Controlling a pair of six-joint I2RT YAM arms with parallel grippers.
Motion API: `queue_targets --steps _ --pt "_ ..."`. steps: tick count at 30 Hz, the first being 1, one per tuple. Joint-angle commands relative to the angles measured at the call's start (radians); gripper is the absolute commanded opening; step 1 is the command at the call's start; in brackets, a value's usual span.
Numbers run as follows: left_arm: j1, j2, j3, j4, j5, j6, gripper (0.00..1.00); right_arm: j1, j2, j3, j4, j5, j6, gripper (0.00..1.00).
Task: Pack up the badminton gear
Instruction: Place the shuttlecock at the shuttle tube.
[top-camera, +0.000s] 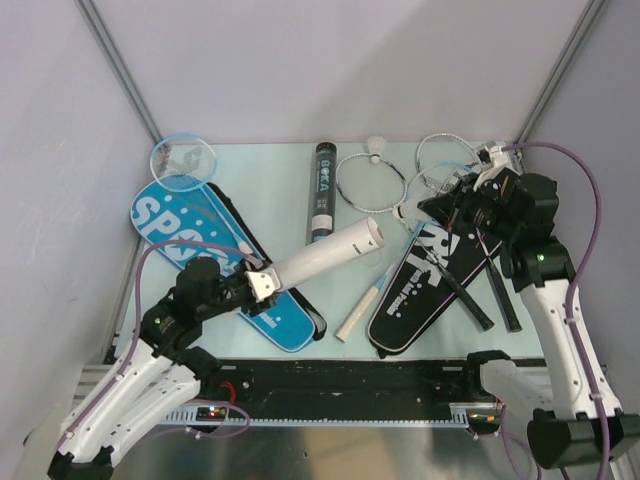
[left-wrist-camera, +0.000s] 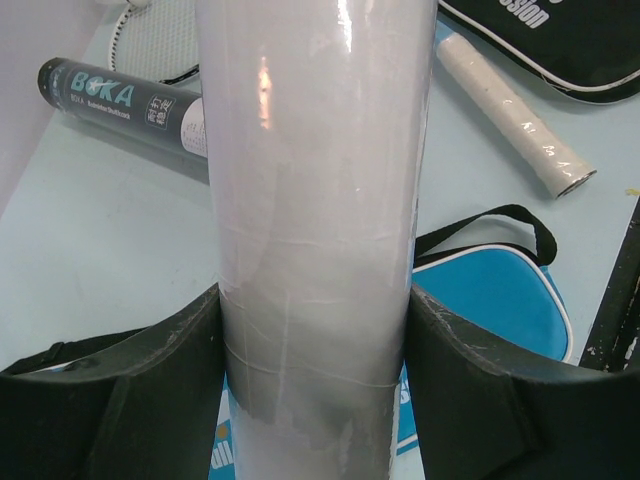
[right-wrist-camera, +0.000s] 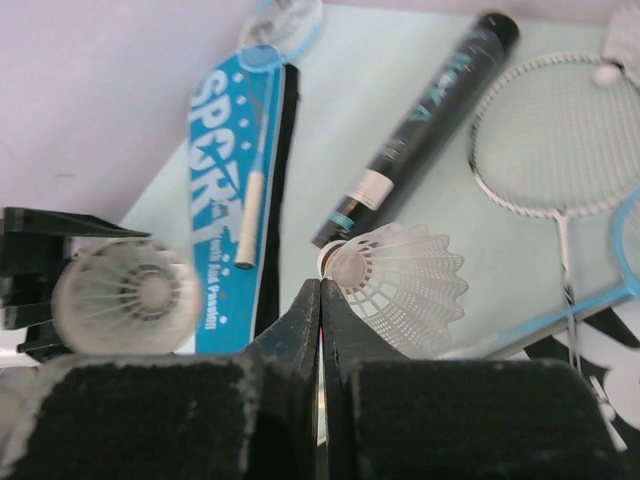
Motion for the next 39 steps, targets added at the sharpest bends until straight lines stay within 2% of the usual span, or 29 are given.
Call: queue_targets --steps 1,8,17,32,39 --pt "-0.005 0.005 0.038 0.067 -0.014 -0.022 0.29 0.078 -0.08 -0.004 0.122 0.051 0.065 0.0" --pt "-0.006 0.024 0.044 0.068 -0.008 -0.023 0.28 0.154 -0.127 -0.004 0.168 0.055 0.104 0.0" --pt "-0.007 0.025 0.045 0.07 0.002 -0.017 0.28 0.233 -0.121 -0.004 0.119 0.028 0.105 0.0" --pt "-0.008 0.023 0.044 0.069 0.046 0.025 0.27 0.258 -0.14 -0.004 0.014 -0.042 0.06 0.0" --pt "-0.008 0.003 0.048 0.074 0.123 0.043 0.27 0.293 -0.111 -0.056 0.116 -0.139 0.109 0.0"
